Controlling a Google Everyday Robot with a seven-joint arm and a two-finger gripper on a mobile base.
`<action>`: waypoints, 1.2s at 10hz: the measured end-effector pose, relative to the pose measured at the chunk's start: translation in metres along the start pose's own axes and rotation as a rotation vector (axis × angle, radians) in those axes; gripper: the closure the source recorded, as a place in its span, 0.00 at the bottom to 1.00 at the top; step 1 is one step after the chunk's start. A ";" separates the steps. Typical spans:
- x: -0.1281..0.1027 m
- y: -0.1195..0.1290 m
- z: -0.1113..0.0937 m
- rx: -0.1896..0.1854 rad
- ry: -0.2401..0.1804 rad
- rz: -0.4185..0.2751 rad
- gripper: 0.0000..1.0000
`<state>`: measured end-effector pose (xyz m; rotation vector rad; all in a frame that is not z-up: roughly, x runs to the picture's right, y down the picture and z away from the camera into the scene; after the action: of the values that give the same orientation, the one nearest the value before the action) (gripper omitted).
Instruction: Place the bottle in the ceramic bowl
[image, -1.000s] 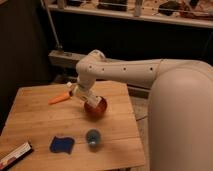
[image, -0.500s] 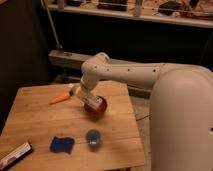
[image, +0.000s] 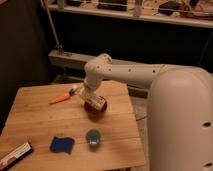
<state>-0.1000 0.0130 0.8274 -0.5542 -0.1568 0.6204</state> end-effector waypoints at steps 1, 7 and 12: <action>0.001 0.000 0.001 -0.004 0.003 -0.001 0.77; 0.004 0.001 0.007 -0.024 0.037 -0.022 0.30; 0.004 -0.002 0.011 -0.011 0.067 -0.018 0.20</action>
<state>-0.0988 0.0193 0.8379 -0.5825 -0.1019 0.5829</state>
